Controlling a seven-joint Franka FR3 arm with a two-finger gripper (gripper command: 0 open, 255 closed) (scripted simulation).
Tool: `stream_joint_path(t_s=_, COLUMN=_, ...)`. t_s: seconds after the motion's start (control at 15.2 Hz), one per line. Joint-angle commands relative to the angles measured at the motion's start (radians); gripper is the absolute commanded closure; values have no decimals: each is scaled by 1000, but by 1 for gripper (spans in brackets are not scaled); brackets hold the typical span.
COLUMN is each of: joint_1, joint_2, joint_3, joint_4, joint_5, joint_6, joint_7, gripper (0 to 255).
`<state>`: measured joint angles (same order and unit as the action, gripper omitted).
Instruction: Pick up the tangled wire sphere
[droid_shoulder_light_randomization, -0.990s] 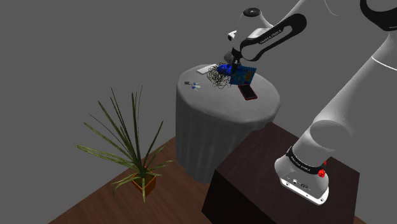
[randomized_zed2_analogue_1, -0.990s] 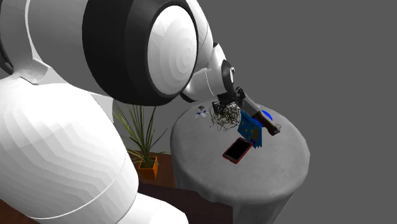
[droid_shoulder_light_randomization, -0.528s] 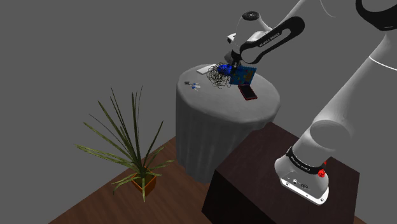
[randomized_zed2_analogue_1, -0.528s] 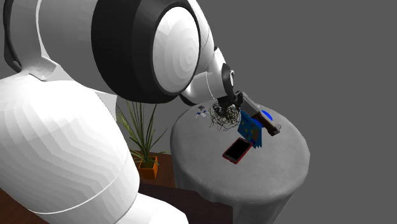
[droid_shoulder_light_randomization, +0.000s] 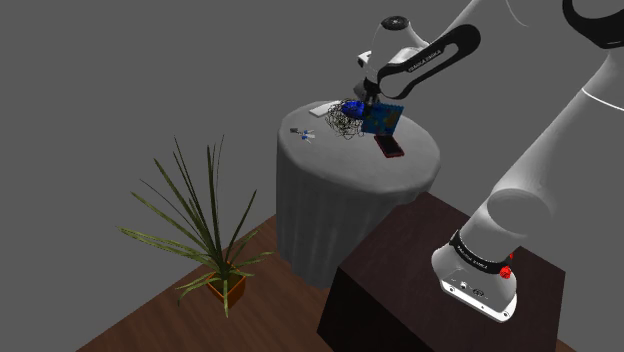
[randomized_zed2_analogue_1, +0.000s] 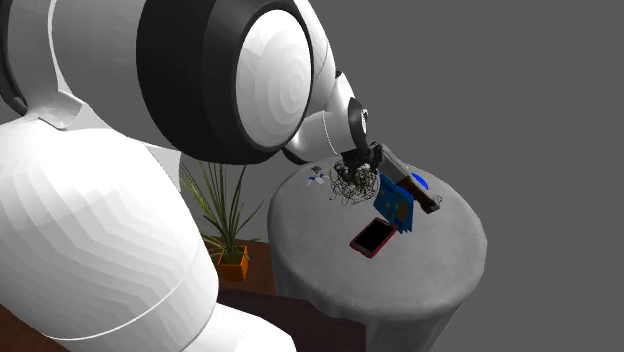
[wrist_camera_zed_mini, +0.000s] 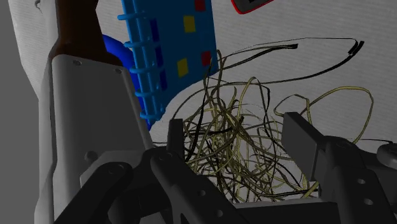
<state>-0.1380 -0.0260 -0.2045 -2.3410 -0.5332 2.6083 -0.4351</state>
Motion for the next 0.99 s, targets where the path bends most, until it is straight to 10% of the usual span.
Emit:
stream_joint_path(t_s=0.0, joint_1=2, joint_2=-15, joint_3=2, joint_4=9, joint_5=12, joint_6=-22, joint_7=-13, gripper=255)
stream_joint_path(t_s=0.92, joint_1=18, joint_2=-104, joint_3=10, joint_4=81, joint_5=79, joint_6=-177, joint_7=-95, gripper=255)
